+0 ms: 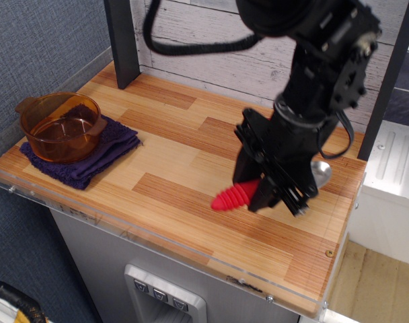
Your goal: Put the spoon to the left of the strawberry.
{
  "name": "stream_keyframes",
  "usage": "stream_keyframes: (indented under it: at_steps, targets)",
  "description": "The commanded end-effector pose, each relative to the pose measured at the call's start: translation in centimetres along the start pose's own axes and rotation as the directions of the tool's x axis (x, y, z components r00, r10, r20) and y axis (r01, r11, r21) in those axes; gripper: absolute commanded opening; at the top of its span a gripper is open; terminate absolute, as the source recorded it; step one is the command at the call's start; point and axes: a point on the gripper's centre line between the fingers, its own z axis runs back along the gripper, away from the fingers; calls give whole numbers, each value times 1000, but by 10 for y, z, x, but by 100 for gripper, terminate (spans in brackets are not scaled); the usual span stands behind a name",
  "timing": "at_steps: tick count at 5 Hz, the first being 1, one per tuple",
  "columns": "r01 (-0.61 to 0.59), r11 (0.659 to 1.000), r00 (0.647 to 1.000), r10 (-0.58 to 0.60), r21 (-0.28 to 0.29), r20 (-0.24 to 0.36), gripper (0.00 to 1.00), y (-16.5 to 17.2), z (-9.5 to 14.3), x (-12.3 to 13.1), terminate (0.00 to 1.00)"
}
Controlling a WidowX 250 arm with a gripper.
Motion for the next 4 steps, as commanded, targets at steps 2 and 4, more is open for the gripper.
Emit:
stream_keyframes:
  at_steps: [2,4]
  targets:
    - [355,924,931,-363,144,29,0,61,30,-36,0]
    - [471,858,870,-490,207,53,0,111,36,-38,0]
